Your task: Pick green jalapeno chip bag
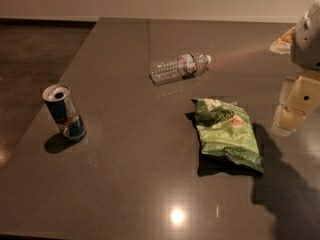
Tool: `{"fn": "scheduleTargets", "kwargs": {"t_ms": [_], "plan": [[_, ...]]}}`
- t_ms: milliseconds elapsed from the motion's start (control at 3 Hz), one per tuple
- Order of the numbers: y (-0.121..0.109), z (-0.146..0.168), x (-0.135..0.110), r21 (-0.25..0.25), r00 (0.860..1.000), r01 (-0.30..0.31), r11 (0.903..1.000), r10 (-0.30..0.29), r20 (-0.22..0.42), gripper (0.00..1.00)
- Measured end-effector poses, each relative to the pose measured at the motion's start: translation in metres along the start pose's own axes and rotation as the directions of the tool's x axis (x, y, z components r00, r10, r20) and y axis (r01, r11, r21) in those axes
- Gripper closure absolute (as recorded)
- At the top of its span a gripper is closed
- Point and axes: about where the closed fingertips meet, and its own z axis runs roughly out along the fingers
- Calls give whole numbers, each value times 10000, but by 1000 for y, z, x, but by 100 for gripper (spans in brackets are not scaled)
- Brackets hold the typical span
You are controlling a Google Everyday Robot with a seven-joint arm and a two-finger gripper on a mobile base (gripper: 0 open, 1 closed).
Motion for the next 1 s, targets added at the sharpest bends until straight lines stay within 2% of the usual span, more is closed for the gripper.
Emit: {"fn": "scheduleTargets", "kwargs": {"t_ms": [333,667,1000], "plan": [[0,0,0,0,10000,0,10000,0,0,0],[-5,13,-4,-196,9999,10,9998,-13,-112,0],[-14,42,-14,-625,9999,36,9980,-43,-115,0]]}}
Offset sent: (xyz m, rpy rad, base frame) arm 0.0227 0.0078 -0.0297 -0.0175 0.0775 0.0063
